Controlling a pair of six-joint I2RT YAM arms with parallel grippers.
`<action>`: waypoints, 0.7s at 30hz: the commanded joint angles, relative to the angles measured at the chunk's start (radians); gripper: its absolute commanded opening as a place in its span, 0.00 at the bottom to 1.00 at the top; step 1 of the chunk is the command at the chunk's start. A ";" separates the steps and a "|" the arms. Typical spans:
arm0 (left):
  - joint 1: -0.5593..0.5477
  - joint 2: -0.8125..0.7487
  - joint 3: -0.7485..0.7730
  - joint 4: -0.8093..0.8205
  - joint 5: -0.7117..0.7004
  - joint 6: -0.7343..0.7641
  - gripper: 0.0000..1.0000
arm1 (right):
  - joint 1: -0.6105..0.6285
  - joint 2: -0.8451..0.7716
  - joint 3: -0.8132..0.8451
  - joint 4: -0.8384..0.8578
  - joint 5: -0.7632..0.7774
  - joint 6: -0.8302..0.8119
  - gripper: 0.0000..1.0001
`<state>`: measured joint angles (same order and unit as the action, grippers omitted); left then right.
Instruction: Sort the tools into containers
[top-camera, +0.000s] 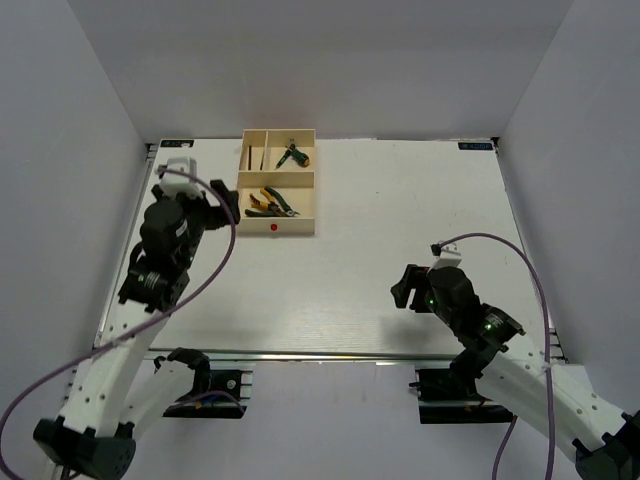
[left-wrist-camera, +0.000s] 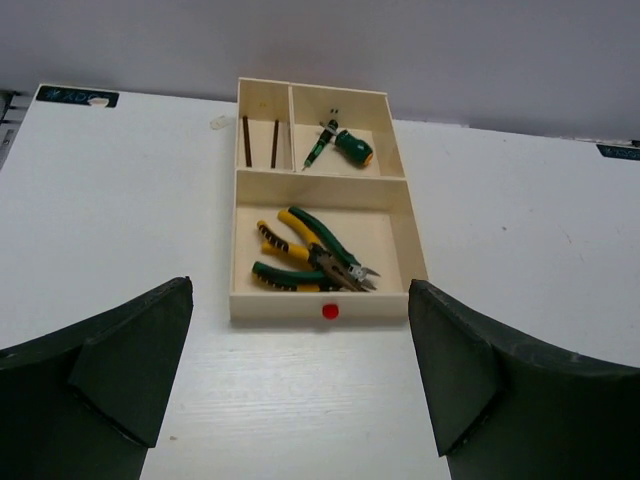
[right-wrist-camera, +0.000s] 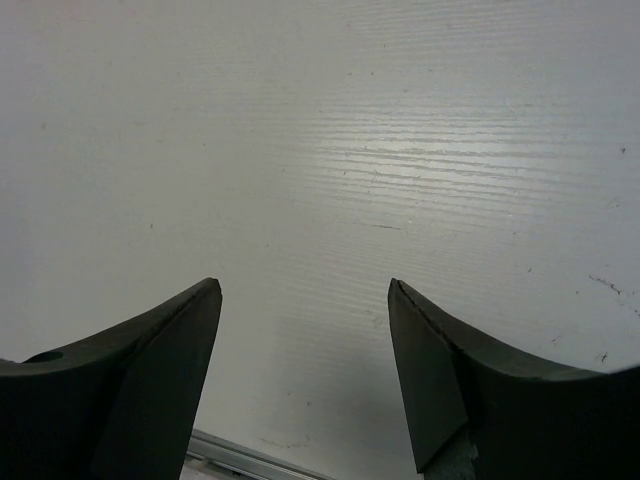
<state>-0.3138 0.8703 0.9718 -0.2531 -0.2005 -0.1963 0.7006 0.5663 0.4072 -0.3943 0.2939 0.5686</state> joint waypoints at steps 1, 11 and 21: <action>-0.001 -0.135 -0.115 -0.107 -0.034 -0.035 0.98 | 0.000 -0.032 0.028 0.003 0.030 -0.007 0.74; -0.010 -0.503 -0.335 -0.233 -0.002 -0.146 0.98 | -0.003 -0.074 0.038 -0.014 0.083 -0.006 0.79; -0.021 -0.584 -0.347 -0.268 -0.028 -0.153 0.98 | 0.000 -0.187 -0.041 0.029 0.119 0.011 0.89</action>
<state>-0.3313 0.2779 0.6342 -0.5159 -0.2325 -0.3386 0.7006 0.4110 0.3950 -0.3985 0.3702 0.5705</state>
